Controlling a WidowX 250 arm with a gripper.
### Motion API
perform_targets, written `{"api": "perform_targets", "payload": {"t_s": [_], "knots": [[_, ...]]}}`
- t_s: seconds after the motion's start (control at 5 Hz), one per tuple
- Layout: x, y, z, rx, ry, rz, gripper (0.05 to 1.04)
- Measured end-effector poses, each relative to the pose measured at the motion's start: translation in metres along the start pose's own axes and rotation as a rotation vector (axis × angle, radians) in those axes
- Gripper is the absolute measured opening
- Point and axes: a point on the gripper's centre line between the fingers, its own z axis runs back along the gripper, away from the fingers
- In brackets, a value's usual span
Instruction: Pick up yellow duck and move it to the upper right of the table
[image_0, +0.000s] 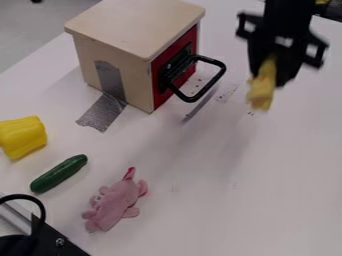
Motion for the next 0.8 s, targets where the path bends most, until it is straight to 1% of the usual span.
{"api": "perform_targets", "payload": {"t_s": [0.2,0.4,0.6,0.8], "knots": [[0.048,0.007,-0.015,0.014,-0.003,0.024,0.433],[0.09,0.016,-0.05,0.055,0.028,0.056,0.433],[0.109,0.026,-0.083,0.102,0.045,0.075,0.433],[0.109,0.037,-0.127,0.13,0.139,0.09,0.499]]}}
